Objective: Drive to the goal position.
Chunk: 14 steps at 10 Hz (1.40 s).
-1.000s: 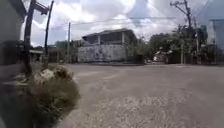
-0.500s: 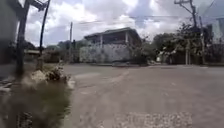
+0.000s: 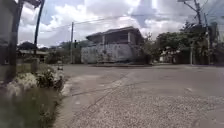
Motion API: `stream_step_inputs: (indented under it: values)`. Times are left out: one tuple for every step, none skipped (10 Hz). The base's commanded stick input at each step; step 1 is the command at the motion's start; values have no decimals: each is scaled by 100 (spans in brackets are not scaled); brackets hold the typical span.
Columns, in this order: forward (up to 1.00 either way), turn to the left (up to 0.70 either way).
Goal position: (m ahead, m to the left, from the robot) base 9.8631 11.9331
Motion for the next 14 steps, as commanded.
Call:
stream_step_inputs:
  values:
    - [100,0]
    - [100,0]
    - [100,0]
    - [100,0]
    - [100,0]
    - [100,0]
    - [100,0]
    - [100,0]
    - [100,0]
    - [100,0]
    - [100,0]
    - [100,0]
    - [100,0]
    - [100,0]
